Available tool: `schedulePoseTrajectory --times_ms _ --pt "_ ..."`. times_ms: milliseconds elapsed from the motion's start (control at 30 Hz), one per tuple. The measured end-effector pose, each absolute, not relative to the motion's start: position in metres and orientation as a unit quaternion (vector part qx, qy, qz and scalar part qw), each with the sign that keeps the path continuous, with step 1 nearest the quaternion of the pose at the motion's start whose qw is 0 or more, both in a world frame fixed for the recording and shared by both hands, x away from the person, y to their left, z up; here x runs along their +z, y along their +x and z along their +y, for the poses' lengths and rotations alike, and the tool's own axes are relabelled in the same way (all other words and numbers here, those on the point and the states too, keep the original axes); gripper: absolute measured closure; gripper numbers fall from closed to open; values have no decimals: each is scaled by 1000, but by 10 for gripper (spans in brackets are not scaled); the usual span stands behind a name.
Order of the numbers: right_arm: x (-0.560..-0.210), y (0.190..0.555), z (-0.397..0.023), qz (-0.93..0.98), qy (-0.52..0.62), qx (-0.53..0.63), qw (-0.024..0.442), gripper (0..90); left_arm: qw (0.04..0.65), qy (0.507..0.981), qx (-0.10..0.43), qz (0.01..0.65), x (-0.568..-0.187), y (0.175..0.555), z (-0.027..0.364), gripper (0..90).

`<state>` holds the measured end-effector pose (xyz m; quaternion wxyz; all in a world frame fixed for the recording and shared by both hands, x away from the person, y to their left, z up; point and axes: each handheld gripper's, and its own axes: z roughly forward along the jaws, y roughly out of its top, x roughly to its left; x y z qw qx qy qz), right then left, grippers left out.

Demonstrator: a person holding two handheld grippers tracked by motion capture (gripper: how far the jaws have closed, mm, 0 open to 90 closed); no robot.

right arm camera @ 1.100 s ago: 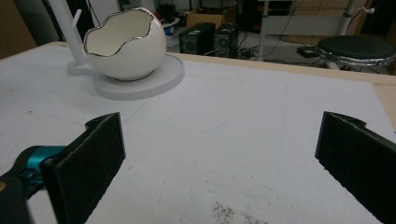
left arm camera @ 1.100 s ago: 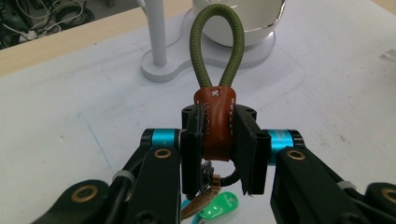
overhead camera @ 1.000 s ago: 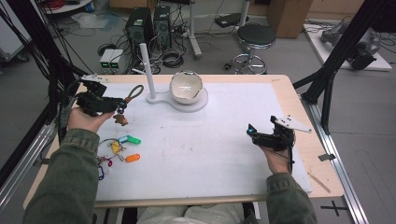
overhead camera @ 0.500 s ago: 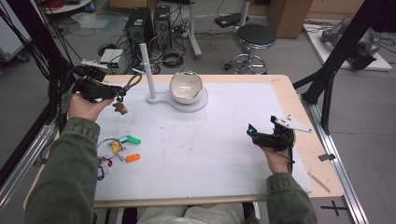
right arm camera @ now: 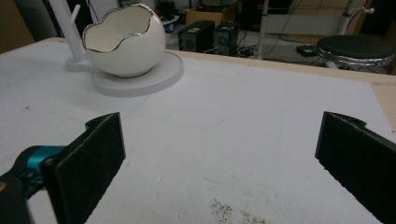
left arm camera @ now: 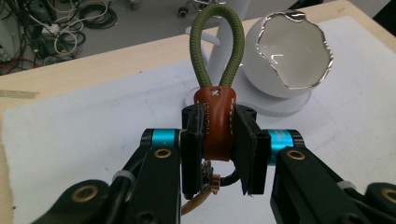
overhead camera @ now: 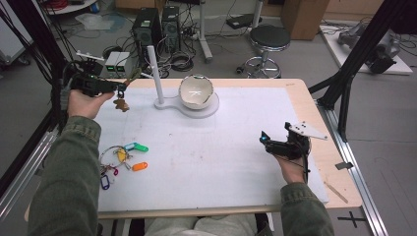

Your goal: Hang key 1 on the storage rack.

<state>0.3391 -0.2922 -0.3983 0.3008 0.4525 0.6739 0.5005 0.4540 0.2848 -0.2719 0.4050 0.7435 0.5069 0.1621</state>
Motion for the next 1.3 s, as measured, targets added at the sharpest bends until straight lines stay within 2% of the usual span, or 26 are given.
schedulePoseTrajectory --times_ms 433,867,1300 --pt "-400 339 -292 679 449 495 303 5 430 726 145 516 -269 483 291 733" --pt "-400 338 -292 681 448 494 302 5 408 736 122 527 -296 499 280 733" --pt "-401 339 -293 683 452 494 292 5 400 740 112 529 -304 503 275 729"
